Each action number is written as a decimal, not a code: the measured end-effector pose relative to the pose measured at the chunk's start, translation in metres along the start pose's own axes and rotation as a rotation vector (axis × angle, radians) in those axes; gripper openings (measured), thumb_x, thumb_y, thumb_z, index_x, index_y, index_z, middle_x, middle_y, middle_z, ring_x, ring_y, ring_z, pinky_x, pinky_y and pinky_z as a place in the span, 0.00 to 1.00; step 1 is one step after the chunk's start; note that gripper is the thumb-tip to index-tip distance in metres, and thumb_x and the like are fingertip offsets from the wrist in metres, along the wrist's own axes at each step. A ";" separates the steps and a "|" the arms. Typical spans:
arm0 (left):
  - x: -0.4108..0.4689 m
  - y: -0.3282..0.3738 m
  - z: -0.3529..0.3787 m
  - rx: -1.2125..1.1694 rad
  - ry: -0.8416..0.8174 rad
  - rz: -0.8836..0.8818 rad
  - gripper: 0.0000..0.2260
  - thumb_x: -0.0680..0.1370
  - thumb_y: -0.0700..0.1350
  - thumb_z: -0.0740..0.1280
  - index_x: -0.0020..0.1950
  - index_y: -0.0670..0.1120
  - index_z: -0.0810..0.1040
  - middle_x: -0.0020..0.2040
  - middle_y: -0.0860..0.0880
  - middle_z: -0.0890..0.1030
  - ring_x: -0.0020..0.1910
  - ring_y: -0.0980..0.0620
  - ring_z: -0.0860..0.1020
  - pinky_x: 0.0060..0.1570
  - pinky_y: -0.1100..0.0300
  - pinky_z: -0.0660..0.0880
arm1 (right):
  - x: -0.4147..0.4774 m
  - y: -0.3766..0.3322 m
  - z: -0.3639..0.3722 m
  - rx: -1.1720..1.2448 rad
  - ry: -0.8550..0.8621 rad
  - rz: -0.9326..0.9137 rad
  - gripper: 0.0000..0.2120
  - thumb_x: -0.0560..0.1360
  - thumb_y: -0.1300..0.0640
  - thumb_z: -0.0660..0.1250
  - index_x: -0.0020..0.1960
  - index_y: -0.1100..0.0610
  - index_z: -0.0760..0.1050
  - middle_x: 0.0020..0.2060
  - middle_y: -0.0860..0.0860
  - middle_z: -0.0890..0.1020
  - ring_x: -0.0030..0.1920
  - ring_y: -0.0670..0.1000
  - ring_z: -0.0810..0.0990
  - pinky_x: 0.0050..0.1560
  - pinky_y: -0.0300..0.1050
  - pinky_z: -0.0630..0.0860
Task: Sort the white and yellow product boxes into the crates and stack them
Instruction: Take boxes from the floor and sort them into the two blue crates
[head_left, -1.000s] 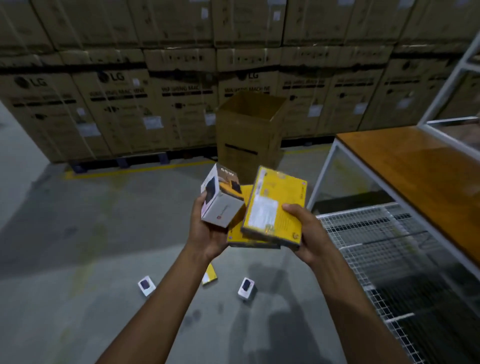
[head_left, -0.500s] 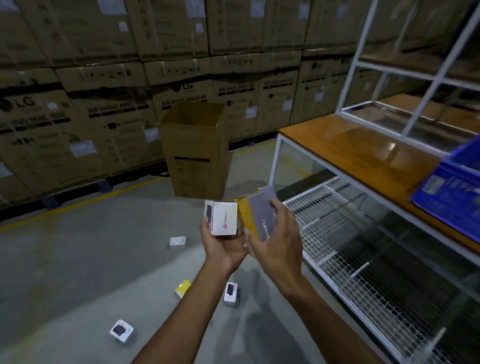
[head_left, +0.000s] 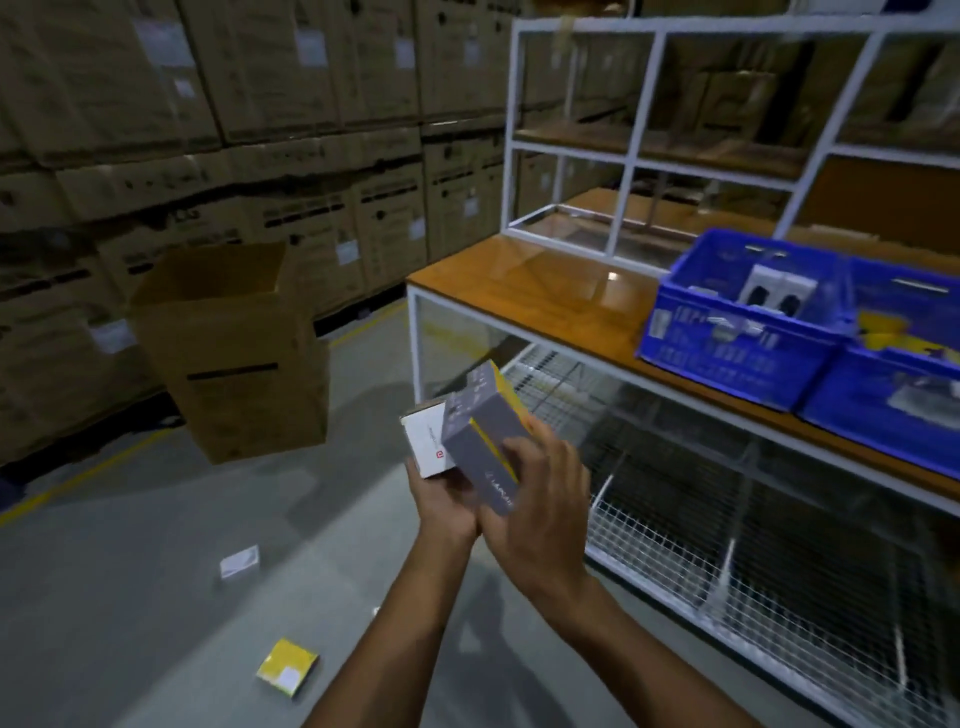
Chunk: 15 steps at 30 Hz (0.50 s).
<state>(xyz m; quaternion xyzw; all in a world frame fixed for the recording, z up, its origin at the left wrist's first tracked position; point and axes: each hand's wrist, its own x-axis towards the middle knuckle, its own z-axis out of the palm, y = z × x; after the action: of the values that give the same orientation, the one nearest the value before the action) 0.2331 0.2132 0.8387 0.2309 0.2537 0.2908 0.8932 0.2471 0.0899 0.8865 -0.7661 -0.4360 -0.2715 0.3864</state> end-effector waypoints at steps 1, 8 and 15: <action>0.005 0.001 0.013 0.001 -0.024 -0.042 0.16 0.74 0.56 0.64 0.53 0.46 0.81 0.50 0.45 0.80 0.47 0.46 0.80 0.55 0.55 0.74 | 0.005 0.010 -0.010 0.052 -0.007 0.081 0.25 0.68 0.50 0.73 0.60 0.52 0.66 0.66 0.55 0.74 0.59 0.58 0.75 0.52 0.52 0.73; 0.021 -0.032 0.106 0.137 -0.456 -0.297 0.32 0.73 0.67 0.62 0.65 0.44 0.77 0.55 0.42 0.78 0.53 0.44 0.76 0.56 0.45 0.68 | 0.038 0.130 -0.083 0.463 0.110 0.694 0.22 0.67 0.54 0.80 0.51 0.55 0.69 0.45 0.52 0.77 0.42 0.53 0.78 0.41 0.47 0.74; 0.029 -0.118 0.204 0.297 -0.517 -0.409 0.30 0.74 0.64 0.64 0.72 0.49 0.74 0.65 0.43 0.77 0.59 0.43 0.76 0.61 0.48 0.65 | 0.042 0.249 -0.149 0.975 0.292 1.157 0.16 0.75 0.55 0.72 0.58 0.61 0.72 0.50 0.59 0.82 0.43 0.55 0.82 0.39 0.47 0.79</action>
<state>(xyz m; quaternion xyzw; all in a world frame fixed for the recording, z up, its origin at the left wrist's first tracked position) 0.4206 0.0922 0.9195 0.3685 0.1000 -0.0018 0.9242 0.4741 -0.0944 0.9121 -0.5716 0.0193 0.0982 0.8144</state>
